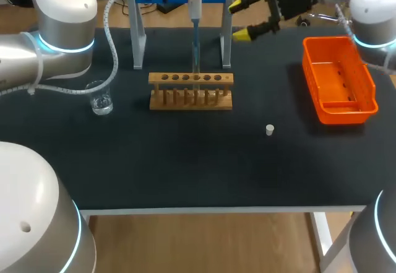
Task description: Invert the test tube, pick up the pipette, mount the tip to pipette, aspirate from beaker and dispense into the tube, eject the tip, return the pipette, and cap with the stopper.
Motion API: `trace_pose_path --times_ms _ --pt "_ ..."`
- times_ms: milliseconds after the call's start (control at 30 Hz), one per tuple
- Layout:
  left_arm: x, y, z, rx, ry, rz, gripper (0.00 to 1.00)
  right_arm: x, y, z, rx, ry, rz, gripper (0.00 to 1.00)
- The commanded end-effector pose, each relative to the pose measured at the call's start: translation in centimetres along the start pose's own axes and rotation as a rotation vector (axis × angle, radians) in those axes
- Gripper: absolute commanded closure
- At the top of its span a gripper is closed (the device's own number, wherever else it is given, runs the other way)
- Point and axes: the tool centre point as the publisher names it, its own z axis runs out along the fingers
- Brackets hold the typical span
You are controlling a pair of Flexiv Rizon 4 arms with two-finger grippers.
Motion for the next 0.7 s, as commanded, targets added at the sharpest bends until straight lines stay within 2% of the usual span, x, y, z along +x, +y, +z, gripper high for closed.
trace_pose_path --times_ms 33,433,700 --pt "0.0 -0.1 0.0 -0.001 -0.001 0.0 1.0 -0.8 -1.8 2.1 -0.006 0.018 0.013 0.0" --pt "0.0 -0.1 0.0 -0.001 -0.001 0.0 1.0 -1.3 -5.4 6.6 0.066 0.102 0.053 0.0" --pt "0.0 -0.1 0.0 -0.001 -0.001 0.0 1.0 -1.4 -6.9 9.1 0.049 0.128 0.044 0.0"
